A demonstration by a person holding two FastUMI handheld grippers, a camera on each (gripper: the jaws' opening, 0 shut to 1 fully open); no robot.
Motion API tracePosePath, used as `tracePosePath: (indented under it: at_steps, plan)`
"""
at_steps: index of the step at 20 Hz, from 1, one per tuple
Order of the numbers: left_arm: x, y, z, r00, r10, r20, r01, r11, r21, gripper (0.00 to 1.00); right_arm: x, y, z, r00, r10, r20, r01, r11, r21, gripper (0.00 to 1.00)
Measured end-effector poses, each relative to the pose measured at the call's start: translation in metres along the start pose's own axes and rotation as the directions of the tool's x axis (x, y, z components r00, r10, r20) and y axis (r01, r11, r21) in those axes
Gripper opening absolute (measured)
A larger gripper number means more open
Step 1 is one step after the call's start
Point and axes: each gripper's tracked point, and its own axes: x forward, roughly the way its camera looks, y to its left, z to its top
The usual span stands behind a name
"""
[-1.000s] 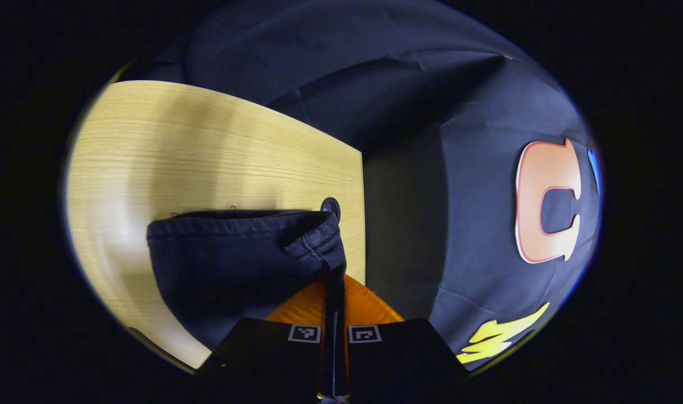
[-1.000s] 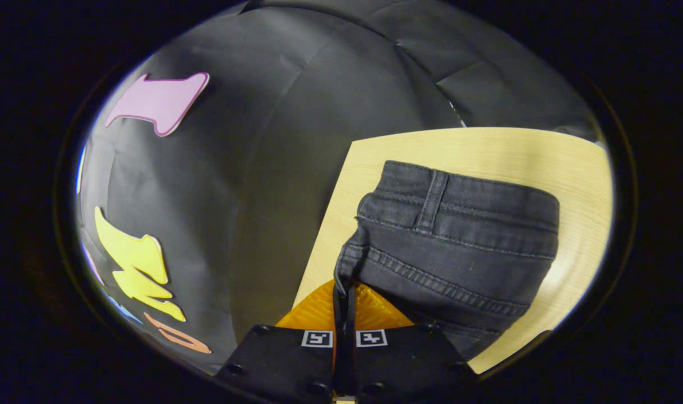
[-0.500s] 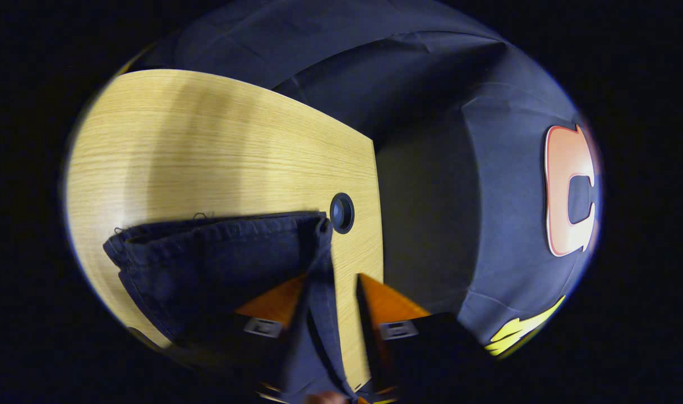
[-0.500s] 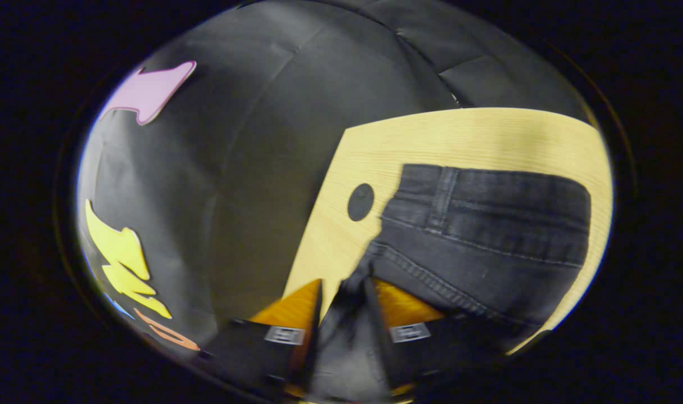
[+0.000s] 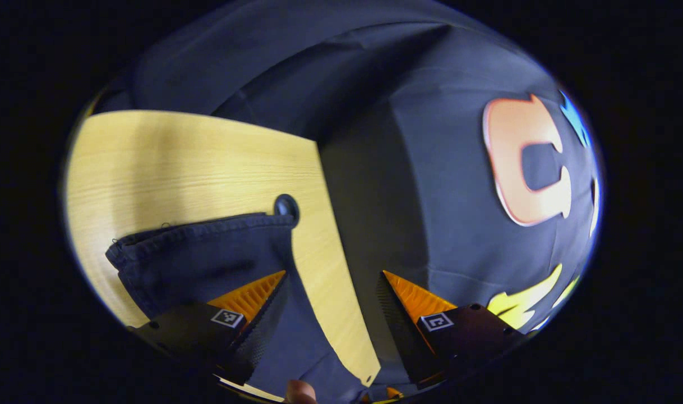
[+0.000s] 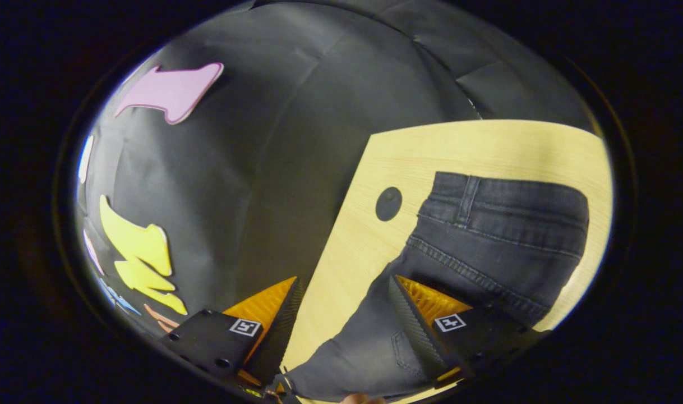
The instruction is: Grasp the waist and the cuffs of the jeans and fold them to make the two legs overlap; first hold the waist and fold one-third of the jeans toward the cuffs, then hold the cuffs and fold the remaining one-third in the same direction to finish folding.
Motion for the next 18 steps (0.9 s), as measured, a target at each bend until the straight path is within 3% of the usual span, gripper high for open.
tracePosePath:
  at_steps: [3,7,11,12,13,15,17,18]
  plan:
    - [-0.029,-0.038,-0.006,0.998,-0.065,0.024,0.060,0.980,0.190,0.98,-0.034,0.005,0.009,0.999,0.027,0.026,-0.026,0.999,-0.030,0.96]
    - [-0.077,-0.092,-0.021,0.988,-0.140,0.059,0.100,0.895,0.434,0.99,-0.086,-0.020,0.012,0.999,-0.002,0.042,0.005,0.998,-0.065,0.96]
    - [-0.125,-0.124,-0.025,0.975,-0.183,0.129,0.053,0.746,0.664,0.98,-0.132,-0.063,0.022,0.995,-0.046,0.089,0.047,0.999,-0.003,0.96]
    - [-0.137,-0.131,-0.026,0.969,-0.196,0.150,0.030,0.697,0.716,0.98,-0.138,-0.074,0.021,0.994,-0.059,0.095,0.058,0.998,0.009,0.96]
    - [-0.147,-0.140,-0.028,0.962,-0.212,0.170,0.008,0.649,0.761,0.98,-0.144,-0.084,0.018,0.993,-0.069,0.093,0.067,0.997,0.026,0.88]
    - [-0.167,-0.153,-0.042,0.954,-0.243,0.175,-0.012,0.551,0.834,0.98,-0.153,-0.099,0.011,0.994,-0.072,0.088,0.067,0.995,0.068,0.88]
    - [-0.184,-0.161,-0.060,0.949,-0.258,0.180,-0.033,0.489,0.872,0.99,-0.153,-0.113,0.000,0.994,-0.080,0.075,0.072,0.992,0.102,0.88]
    - [-0.194,-0.165,-0.067,0.944,-0.270,0.190,-0.042,0.473,0.880,1.00,-0.152,-0.117,-0.007,0.995,-0.081,0.064,0.073,0.990,0.119,0.88]
